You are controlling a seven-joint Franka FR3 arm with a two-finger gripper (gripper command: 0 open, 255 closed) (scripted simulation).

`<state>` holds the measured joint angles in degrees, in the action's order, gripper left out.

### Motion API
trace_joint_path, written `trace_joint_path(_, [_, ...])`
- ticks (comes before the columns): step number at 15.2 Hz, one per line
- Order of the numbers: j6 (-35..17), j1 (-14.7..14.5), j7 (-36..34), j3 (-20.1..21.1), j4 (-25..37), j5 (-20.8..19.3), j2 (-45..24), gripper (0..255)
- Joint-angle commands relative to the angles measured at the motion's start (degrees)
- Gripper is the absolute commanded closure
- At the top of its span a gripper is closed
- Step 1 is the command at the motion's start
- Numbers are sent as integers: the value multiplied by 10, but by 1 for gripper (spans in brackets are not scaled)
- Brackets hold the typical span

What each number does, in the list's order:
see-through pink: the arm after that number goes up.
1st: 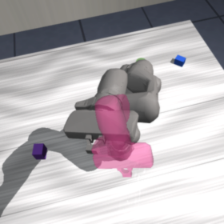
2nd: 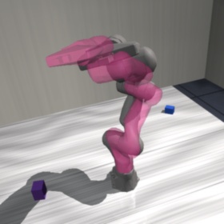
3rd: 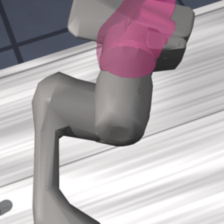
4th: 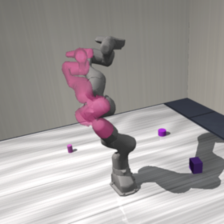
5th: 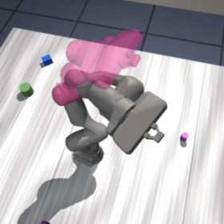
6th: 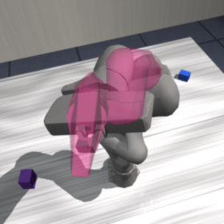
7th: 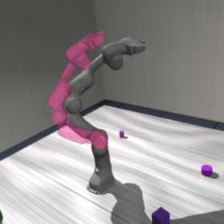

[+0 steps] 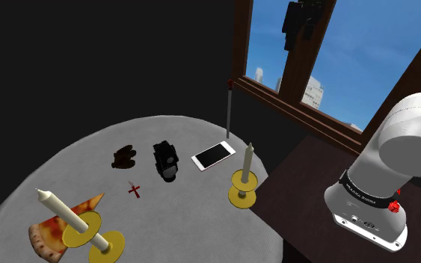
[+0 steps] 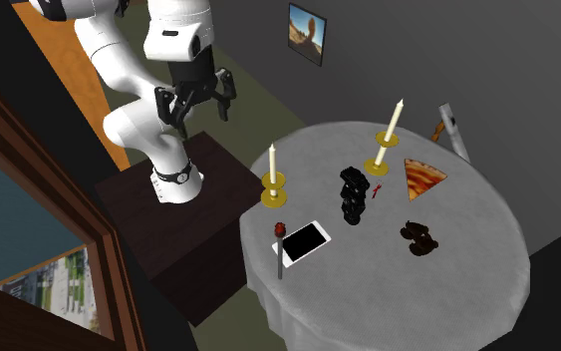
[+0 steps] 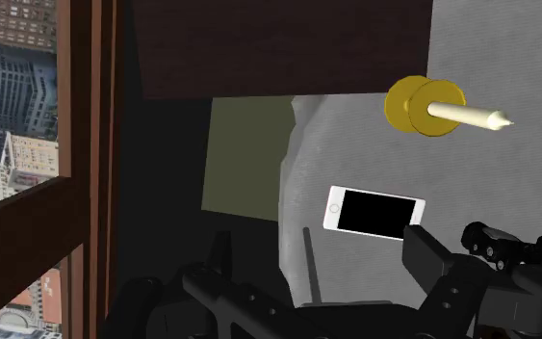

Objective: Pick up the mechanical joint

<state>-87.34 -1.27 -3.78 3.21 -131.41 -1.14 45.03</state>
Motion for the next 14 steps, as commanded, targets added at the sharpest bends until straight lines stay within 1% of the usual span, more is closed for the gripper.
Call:
trace_joint_path(1, [0,0,0,0,0,0,0,0])
trace_joint_path(7, [-97,-18,-61,52,-54,44,-28,0])
trace_joint_path(14, [-217,-37,-130,117,-82,83,-99,0])
